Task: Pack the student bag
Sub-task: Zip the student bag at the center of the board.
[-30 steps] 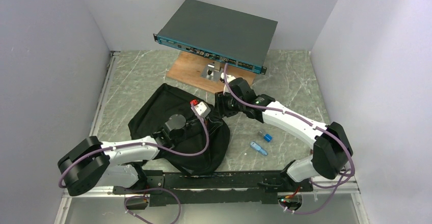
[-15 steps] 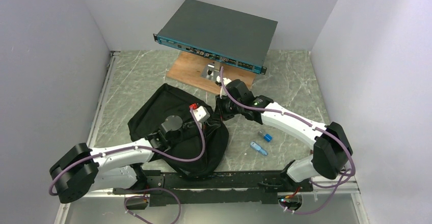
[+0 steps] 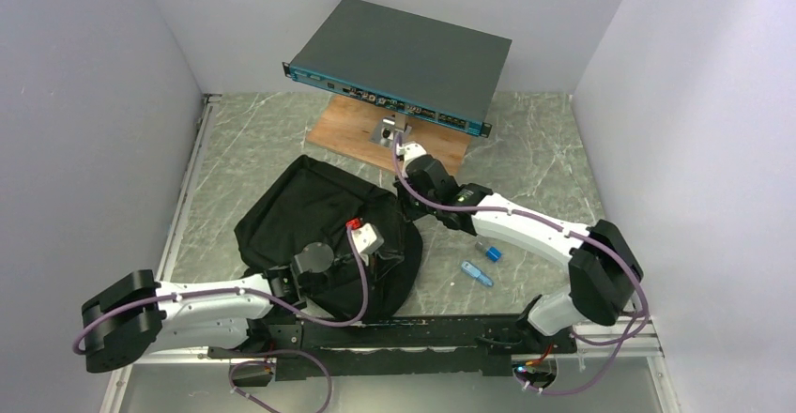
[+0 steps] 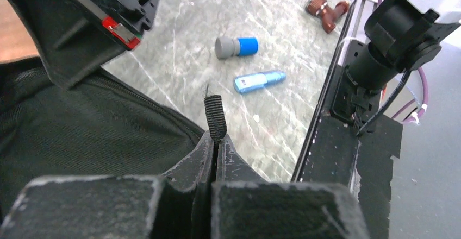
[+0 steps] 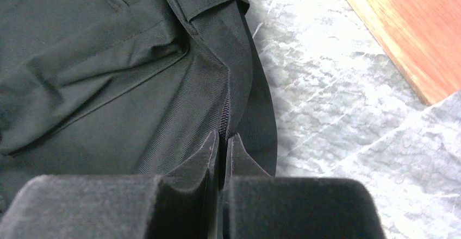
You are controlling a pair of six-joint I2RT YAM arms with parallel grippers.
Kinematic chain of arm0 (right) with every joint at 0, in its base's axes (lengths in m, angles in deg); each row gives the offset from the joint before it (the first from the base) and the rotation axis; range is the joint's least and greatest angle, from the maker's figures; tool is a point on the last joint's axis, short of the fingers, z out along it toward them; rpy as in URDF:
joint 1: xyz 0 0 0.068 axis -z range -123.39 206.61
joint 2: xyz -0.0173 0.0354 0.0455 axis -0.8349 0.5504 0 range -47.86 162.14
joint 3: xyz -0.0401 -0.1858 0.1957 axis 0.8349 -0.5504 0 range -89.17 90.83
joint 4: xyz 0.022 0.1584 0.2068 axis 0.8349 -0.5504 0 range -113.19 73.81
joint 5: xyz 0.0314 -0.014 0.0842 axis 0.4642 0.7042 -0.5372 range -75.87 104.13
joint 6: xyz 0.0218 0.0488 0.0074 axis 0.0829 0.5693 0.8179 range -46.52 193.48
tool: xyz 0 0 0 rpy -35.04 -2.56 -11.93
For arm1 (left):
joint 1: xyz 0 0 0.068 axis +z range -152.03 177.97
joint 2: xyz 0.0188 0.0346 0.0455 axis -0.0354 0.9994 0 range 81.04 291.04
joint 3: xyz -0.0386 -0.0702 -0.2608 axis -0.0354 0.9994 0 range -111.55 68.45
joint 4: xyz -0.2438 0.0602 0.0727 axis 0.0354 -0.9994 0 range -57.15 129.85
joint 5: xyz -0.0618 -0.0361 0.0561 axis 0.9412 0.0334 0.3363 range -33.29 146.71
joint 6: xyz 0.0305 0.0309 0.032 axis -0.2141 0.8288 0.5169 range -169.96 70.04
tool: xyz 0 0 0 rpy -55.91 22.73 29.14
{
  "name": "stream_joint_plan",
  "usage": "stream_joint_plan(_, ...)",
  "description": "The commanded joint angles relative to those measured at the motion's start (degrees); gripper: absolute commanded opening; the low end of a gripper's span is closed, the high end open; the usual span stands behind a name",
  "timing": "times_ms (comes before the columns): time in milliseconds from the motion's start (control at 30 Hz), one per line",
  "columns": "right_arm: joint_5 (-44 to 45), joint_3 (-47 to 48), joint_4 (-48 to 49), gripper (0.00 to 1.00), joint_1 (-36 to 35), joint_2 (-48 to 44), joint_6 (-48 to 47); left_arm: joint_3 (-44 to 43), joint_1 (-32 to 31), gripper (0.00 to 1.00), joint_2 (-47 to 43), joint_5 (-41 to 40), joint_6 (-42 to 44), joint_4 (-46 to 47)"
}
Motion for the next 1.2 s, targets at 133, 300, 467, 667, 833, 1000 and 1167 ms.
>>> stream_joint_plan(133, 9.05, -1.15, 21.66, 0.00, 2.02, 0.98, -16.60, 6.66, -4.68, 0.00, -5.70, 6.65, -15.47, 1.99)
stream_joint_plan(300, 13.88, 7.26, 2.56, 0.17, -0.32, -0.77, -9.81, 5.88, -4.66, 0.00, -5.07, 5.24, -12.78, 2.50)
stream_joint_plan(467, 8.70, 5.94, -12.68, 0.55, -3.78, -7.79, 13.11, 1.86, -4.52, 0.00, -1.07, 3.58, -6.85, 4.16)
stream_joint_plan(667, 6.52, -7.15, -9.18, 0.68, -5.15, -18.67, 27.69, 0.00, -3.82, 0.00, 2.37, 5.26, -4.85, 5.34)
stream_joint_plan(833, 5.38, -12.67, -5.48, 0.65, -6.79, -20.60, 36.50, -2.17, -3.63, 0.00, 3.42, 6.87, -3.95, 3.64)
stream_joint_plan(1000, 3.97, -15.67, -1.78, 0.54, -7.78, -20.01, 39.83, -3.29, -3.63, 0.00, 3.17, 6.54, -3.31, 1.99)
stream_joint_plan(1167, 5.28, -16.95, 0.04, 0.23, -7.79, -19.75, 41.59, -4.89, -3.47, 0.00, 2.81, 5.55, -2.03, -0.99)
